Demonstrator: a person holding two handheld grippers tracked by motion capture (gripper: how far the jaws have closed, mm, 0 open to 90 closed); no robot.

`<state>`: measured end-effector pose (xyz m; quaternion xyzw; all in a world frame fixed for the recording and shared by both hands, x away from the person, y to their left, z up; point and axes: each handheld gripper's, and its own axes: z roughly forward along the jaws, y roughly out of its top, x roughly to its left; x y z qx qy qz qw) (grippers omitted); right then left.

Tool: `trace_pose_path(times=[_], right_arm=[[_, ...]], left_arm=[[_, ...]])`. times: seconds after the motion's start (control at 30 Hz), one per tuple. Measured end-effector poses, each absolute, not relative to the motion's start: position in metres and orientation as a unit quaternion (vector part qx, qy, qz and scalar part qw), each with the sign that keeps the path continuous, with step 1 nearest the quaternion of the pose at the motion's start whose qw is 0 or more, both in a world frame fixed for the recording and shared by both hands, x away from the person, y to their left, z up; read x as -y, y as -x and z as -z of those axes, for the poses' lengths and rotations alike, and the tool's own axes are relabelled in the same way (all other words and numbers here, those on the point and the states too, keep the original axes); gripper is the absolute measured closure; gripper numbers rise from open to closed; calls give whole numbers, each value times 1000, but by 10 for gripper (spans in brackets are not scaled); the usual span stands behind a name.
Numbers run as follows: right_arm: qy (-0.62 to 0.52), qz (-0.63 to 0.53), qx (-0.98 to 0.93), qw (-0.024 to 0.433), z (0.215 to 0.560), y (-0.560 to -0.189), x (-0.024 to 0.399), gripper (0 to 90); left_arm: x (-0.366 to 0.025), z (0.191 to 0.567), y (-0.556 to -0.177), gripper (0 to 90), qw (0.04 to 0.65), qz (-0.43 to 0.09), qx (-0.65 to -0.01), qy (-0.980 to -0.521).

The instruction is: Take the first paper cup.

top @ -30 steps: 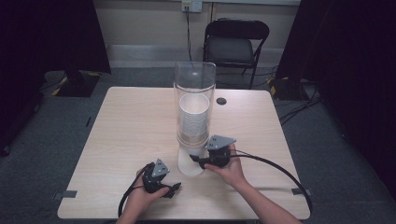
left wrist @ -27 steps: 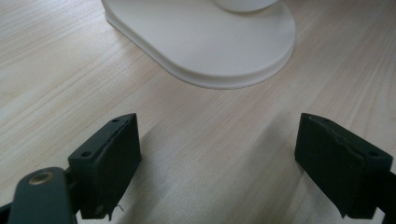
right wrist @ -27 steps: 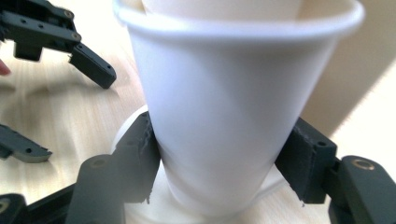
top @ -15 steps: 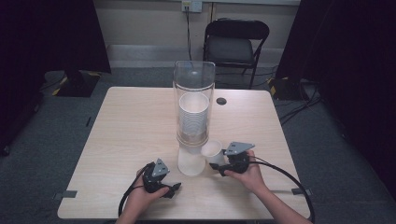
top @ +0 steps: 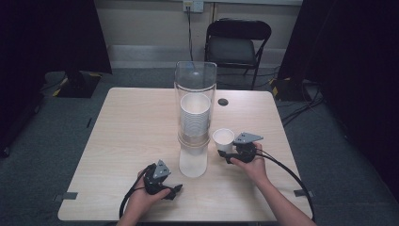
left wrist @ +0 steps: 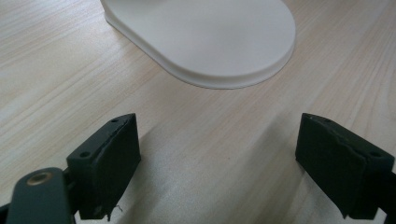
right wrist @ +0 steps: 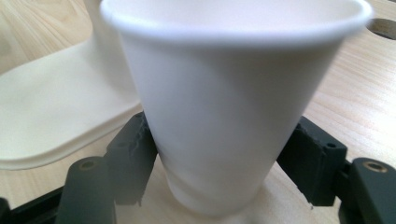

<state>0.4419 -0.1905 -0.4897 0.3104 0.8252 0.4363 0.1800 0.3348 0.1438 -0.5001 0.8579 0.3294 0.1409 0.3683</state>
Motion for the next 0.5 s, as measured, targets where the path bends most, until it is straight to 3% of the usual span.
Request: trace_pose_path(times=[0.5], right_arm=[[-316,-427,-829,175,492,-426,201,208]], left_arm=[[-144,500,-335,132,368,-140,-330,-858]])
